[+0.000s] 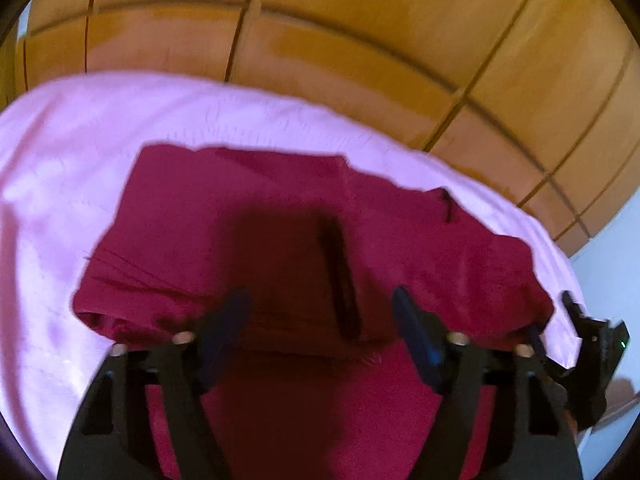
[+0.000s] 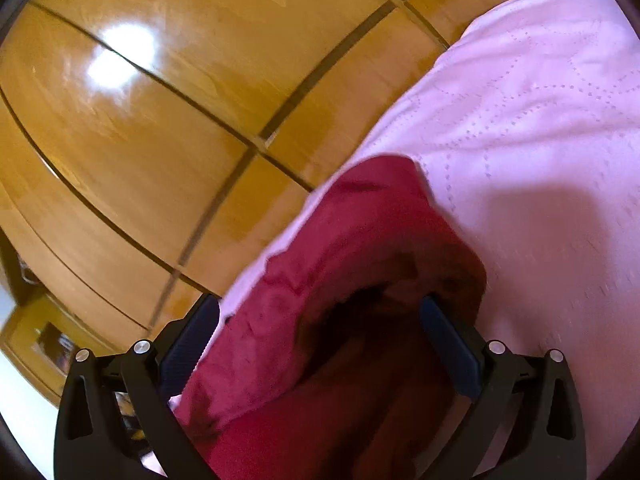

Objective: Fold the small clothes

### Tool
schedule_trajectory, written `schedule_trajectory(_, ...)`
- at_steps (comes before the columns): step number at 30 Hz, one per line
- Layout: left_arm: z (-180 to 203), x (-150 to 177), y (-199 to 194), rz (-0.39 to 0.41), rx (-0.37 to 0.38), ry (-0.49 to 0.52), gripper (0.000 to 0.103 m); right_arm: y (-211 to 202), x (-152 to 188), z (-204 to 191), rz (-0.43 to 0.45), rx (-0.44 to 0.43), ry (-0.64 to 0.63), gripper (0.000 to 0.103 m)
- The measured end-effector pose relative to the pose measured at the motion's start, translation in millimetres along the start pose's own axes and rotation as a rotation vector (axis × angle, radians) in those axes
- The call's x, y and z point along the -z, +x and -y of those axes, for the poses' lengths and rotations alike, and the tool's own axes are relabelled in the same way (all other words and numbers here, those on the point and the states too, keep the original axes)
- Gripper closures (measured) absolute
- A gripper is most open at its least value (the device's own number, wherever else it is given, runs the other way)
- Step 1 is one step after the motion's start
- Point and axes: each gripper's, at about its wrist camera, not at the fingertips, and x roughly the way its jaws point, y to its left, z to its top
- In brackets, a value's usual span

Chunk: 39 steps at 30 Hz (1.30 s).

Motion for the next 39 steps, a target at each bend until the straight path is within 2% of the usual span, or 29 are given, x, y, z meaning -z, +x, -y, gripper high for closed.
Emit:
schedule_trajectory(3, 2.4, -2.9, 13.8, -0.036, -0.001, -0.013, 0.048, -7.0, -5.3, 11.4, 0.08, -0.045, 0.057, 0.004)
schedule_trajectory(7, 10.4, -7.1, 33.7, -0.084, -0.026, 0.021, 0.051, -0.8, -5.3, 12.2, 0.072, -0.022, 0.04, 0.004)
schedule_trajectory(8, 12.1, -7.5, 40.4, -0.099, -0.04, 0.032, 0.057, -0.5, -5.0, 11.9, 0.071, -0.02, 0.037, 0.004)
schedule_trajectory(10, 14.6, -7.7, 44.2, -0.1, -0.055, 0.038, 0.063, -6.8, -4.7, 15.3, 0.088, -0.038, 0.049, 0.004)
schedule_trajectory(14, 21.7, -9.8, 41.3, -0.1, -0.045, 0.073, 0.08, -5.9, -5.4, 17.9, 0.113, -0.054, 0.06, 0.004)
schedule_trajectory(17, 27.2, -10.8, 33.7, -0.074, -0.095, 0.115, 0.075, -6.6, -6.1, 16.8, 0.115, -0.056, 0.059, 0.004)
schedule_trajectory(19, 28.3, -12.0, 31.8, -0.068, -0.074, 0.12, 0.06, -6.4, -5.6, 18.1, 0.118, -0.059, 0.061, 0.004)
schedule_trajectory(20, 29.0, -11.5, 34.7, -0.072, -0.053, 0.116, 0.056, -6.8, -5.5, 18.4, 0.118, -0.06, 0.062, 0.004)
schedule_trajectory(21, 28.9, -11.3, 36.6, -0.078, -0.055, 0.118, 0.058, -6.9, -4.9, 18.8, 0.119, -0.06, 0.063, 0.004)
schedule_trajectory(22, 29.7, -10.5, 38.4, -0.083, -0.065, 0.122, 0.063, -6.2, -5.0, 18.5, 0.119, -0.06, 0.063, 0.004)
schedule_trajectory(23, 32.3, -9.7, 39.9, -0.083, -0.071, 0.14, 0.087, -6.0, -5.0, 18.5, 0.118, -0.059, 0.063, 0.004)
schedule_trajectory(24, 36.1, -8.4, 41.0, -0.084, -0.076, 0.167, 0.097, -5.8, -4.3, 18.4, 0.116, -0.057, 0.062, 0.004)
schedule_trajectory(26, 45.0, -6.9, 38.1, -0.07, -0.091, 0.218, 0.101, -5.3, -3.8, 18.4, 0.115, -0.055, 0.061, 0.004)
schedule_trajectory(27, 47.4, -8.1, 34.2, -0.069, -0.059, 0.221, 0.101, -5.2, -4.0, 18.2, 0.115, -0.054, 0.061, 0.004)
schedule_trajectory(29, 47.4, -14.3, 24.8, -0.054, -0.031, 0.196, 0.101, -5.5, -4.0, 18.3, 0.118, -0.057, 0.062, 0.004)
schedule_trajectory(32, 29.9, -32.2, -0.4, -0.014, 0.071, 0.071, 0.101, -8.6, -4.0, 18.5, 0.14, -0.06, 0.066, 0.004)
schedule_trajectory(34, 13.0, -43.1, -17.6, 0.021, 0.099, 0.015, 0.101, -13.0, -3.6, 19.1, 0.164, -0.061, 0.072, 0.004)
schedule_trajectory(37, -3.8, -46.1, -23.1, 0.031, 0.088, 0.006, 0.101, -15.5, -2.8, 19.3, 0.174, -0.08, 0.075, 0.004)
schedule_trajectory(39, -13.5, -38.6, -11.0, -0.006, 0.05, 0.02, 0.101, -14.0, -2.2, 17.2, 0.162, -0.08, 0.065, 0.004)
